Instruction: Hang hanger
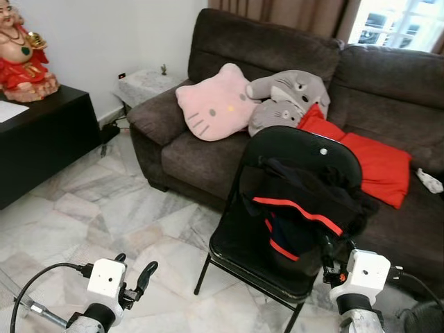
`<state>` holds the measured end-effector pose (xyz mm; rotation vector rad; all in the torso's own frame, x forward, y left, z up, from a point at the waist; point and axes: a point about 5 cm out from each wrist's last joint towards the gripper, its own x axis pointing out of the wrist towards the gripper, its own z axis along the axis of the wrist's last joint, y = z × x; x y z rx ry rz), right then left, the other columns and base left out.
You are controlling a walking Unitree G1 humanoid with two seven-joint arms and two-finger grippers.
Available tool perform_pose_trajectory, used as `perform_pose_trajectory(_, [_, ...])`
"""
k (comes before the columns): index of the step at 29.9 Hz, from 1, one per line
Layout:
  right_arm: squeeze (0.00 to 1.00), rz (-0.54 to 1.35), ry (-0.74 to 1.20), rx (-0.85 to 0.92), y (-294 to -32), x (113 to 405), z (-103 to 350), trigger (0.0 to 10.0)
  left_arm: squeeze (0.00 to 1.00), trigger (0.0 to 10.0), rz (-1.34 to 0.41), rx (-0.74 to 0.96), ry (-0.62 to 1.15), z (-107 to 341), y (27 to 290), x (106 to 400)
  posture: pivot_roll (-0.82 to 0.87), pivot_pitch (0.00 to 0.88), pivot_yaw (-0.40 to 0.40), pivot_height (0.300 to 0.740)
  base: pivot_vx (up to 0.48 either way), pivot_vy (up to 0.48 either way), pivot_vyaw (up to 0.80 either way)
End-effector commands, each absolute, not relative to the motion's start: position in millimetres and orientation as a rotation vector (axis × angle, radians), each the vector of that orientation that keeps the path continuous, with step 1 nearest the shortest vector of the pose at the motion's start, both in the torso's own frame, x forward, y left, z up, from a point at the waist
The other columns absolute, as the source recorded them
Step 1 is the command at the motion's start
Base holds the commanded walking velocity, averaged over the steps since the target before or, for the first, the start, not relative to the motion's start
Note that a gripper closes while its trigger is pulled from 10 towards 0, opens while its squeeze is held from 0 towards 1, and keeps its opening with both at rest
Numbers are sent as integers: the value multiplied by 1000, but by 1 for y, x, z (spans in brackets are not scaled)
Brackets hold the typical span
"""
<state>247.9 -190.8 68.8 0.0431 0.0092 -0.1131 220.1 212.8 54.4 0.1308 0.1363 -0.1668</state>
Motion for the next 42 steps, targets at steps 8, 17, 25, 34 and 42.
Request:
perform_pose_trajectory(8, [0, -134, -3, 22, -195, 245, 75, 10000, 0, 10000, -185, 122, 146, 53, 209, 219, -1, 20, -52, 740, 0, 0, 0])
perform_pose_trajectory(17, [0, -249, 24, 13, -209, 247, 74, 10000, 0, 10000, -187, 125, 155, 51, 207, 219, -3, 22, -54, 740, 0, 0, 0])
perform_pose_trajectory(25, [0, -379, 101, -58, -229, 250, 66, 10000, 0, 10000, -191, 127, 161, 50, 206, 218, 2, 24, -55, 740, 0, 0, 0])
perform_pose_trajectory(34, [0, -282, -18, -13, -213, 253, 82, 10000, 0, 10000, -187, 122, 129, 55, 203, 220, 3, 20, -52, 740, 0, 0, 0])
perform_pose_trajectory(42, [0, -263, -24, -8, -211, 249, 81, 10000, 0, 10000, -194, 116, 116, 56, 200, 223, 0, 3, -51, 740, 169, 0, 0])
